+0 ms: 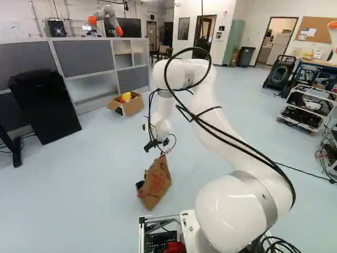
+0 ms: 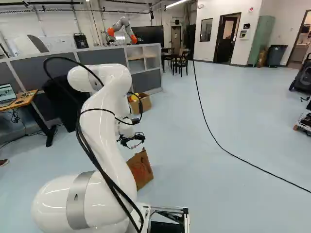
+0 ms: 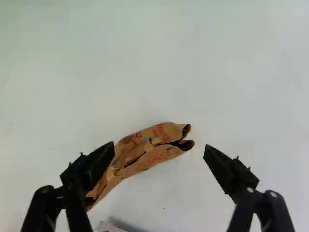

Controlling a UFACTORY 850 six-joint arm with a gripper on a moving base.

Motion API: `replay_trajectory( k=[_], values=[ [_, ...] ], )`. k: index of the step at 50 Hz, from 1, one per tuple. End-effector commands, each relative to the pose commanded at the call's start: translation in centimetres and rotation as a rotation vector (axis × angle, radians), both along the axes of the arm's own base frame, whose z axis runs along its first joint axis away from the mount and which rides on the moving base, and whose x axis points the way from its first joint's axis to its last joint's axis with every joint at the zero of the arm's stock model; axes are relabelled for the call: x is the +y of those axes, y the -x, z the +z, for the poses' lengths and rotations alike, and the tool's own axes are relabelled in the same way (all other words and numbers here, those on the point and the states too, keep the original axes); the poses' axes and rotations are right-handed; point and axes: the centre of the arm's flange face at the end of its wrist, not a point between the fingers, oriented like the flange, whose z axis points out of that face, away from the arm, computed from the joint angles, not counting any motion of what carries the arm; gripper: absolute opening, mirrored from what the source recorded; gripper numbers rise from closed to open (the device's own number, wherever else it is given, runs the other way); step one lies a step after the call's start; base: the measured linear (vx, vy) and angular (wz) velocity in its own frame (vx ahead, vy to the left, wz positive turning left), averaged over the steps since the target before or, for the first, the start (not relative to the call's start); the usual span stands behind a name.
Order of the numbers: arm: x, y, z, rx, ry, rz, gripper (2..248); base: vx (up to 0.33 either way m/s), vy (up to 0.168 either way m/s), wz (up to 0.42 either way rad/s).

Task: Pick up the grocery bag from the ground

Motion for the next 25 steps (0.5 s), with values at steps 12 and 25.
replay_trajectory(
  k=[12,25],
  values=[
    [0.0,-0.1,-1.8,0.025,0.008,0.0,247,0.0,0.0,0.0],
    [0.0,-0.2,-3.7,0.061,-0.012,-0.072,247,0.0,0.0,0.0]
  ],
)
